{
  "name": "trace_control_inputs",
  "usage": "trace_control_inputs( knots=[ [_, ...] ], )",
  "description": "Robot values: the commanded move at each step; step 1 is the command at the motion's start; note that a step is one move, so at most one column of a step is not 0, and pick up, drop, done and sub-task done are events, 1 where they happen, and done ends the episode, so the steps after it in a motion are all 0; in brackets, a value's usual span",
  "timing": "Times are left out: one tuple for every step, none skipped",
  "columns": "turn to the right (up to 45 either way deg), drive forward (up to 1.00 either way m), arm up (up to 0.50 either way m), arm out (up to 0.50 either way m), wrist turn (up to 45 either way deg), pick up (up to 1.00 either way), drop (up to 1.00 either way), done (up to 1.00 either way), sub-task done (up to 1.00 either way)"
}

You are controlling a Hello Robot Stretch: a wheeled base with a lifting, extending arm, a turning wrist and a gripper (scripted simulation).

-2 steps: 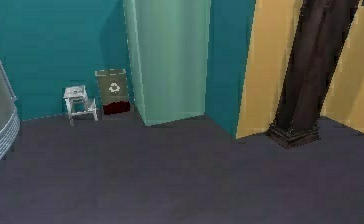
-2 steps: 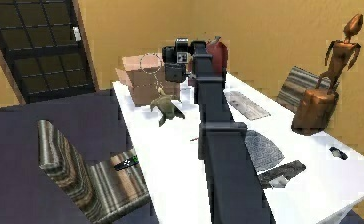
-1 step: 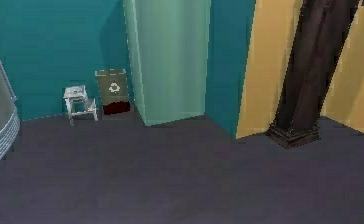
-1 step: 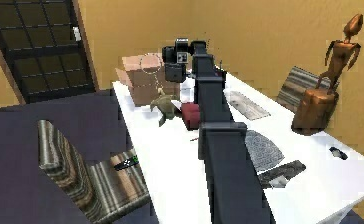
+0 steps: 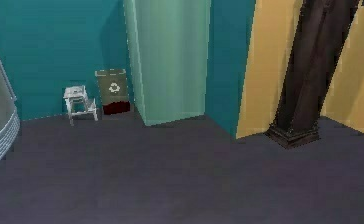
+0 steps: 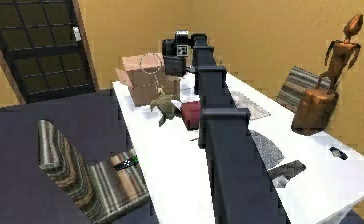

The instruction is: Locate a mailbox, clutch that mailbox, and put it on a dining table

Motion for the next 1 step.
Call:
trace_control_inputs(
  knots=[
    [0.0,0.00,0.00,-0.08,0.0,0.00,0.00,0.00,0.00]
  ],
)
